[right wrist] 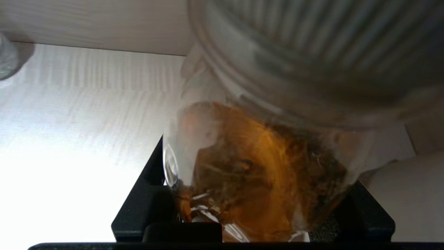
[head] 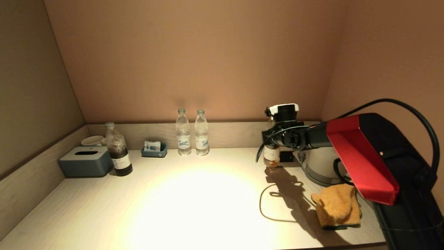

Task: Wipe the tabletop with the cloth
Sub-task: Place the bottle at the back of the table

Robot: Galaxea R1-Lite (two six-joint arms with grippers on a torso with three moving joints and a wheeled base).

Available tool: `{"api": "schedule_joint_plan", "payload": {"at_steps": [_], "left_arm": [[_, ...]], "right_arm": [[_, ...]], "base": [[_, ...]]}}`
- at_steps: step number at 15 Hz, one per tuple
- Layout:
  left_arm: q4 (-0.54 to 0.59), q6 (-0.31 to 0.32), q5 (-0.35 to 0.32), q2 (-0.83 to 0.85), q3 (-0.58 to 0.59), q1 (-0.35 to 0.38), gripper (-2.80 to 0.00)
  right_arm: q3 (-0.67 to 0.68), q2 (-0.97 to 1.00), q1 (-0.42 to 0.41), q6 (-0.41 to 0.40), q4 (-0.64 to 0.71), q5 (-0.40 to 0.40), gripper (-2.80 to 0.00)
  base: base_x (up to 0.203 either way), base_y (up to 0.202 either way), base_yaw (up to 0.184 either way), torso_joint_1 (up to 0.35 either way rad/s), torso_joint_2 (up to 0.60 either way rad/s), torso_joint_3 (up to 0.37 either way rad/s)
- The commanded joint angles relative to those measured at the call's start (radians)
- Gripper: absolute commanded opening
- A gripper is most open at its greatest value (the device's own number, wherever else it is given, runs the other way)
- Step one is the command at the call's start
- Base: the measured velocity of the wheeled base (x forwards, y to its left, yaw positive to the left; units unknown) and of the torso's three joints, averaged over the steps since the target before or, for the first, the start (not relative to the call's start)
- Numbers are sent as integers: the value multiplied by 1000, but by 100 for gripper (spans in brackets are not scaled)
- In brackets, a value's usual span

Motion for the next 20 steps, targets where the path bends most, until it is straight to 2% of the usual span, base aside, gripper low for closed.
{"api": "schedule_joint_plan", "payload": {"at_steps": [1, 2, 4, 20], "left_arm": [[0, 0, 0, 1, 0, 0, -280], [0, 0, 0, 1, 0, 0, -280], [0, 0, 0, 1, 0, 0, -280], [0, 0, 0, 1, 0, 0, -280]], "right_arm": [[1, -1, -7, 12, -1, 6, -280], [1, 0, -13, 40, -1, 39, -280], [1, 7, -21, 49, 0, 51, -280], [1, 68, -34, 65, -3, 54, -280]], "base": [[0, 0, 0, 0, 0, 0], [0, 0, 0, 0, 0, 0], [0, 0, 0, 0, 0, 0], [0, 0, 0, 0, 0, 0]]}}
